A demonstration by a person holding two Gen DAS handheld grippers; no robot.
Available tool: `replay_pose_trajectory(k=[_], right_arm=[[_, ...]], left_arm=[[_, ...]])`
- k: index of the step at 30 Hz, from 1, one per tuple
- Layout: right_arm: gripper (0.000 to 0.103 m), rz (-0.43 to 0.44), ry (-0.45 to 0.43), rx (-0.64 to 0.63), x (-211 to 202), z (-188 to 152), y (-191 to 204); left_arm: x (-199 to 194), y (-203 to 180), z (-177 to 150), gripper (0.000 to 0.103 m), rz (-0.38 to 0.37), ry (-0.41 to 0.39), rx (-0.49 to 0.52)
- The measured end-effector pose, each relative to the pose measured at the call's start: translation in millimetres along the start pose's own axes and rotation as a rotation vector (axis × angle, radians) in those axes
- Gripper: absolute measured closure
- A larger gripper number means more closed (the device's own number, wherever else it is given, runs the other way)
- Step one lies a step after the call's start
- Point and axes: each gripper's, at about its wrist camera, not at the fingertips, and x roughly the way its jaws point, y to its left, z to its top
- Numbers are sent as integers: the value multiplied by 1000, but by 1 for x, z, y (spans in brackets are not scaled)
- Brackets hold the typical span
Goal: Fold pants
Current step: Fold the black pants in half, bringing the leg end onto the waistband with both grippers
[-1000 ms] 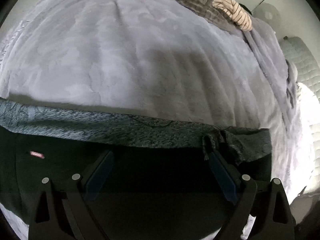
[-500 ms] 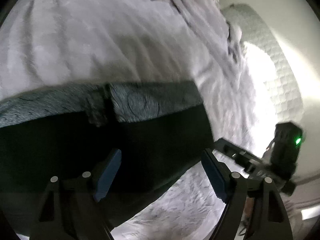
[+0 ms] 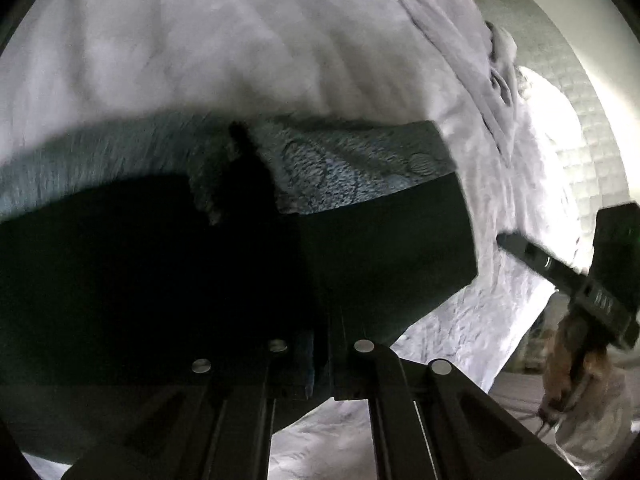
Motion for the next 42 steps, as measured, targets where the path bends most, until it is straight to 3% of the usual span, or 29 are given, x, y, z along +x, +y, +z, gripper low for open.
replay_pose_trajectory(k=[4,5,6,10,14,20,21,22,23,24,29,34,39,42], right_arm=[[54,27,8,-16,18,31,-5],[56,40,14,-15,27,40,-5],[67,45,25,-15,40,48,-5],[76,-97,145,-93,104,48,-3],[71,-152,117,-125,102,42,15],[71,79,164,-145,93,38,66],[71,108,170,-147,96,36,75],[71,140,179,-153,101,33,86],[71,165,188,-165,107,29,99],[72,185,205,-186,117,26,114],[75,213,309,-150,164,8,137],[75,294,345,-46,158,-2,127],[75,166,260,-138,112,-27,131],[75,149,241,-50,89,-38,117]], left_arm=[[7,-3,-4,98,14,-24,6],[9,-5,-4,98,28,-27,15],[11,-7,-4,98,40,-32,21],[10,-7,-6,98,54,-62,9],[6,-12,-9,98,84,-89,-7],[-2,-19,-15,96,117,-88,14],[-4,-19,-17,93,125,-90,17],[-6,-19,-18,72,141,-92,18],[-9,-18,-20,40,161,-104,15],[-14,-17,-23,31,176,-124,10],[-28,1,-35,30,224,-139,-32],[-40,19,-47,30,303,-147,-76],[-45,35,-59,30,442,-145,-100],[-45,46,-65,30,515,-136,-115]])
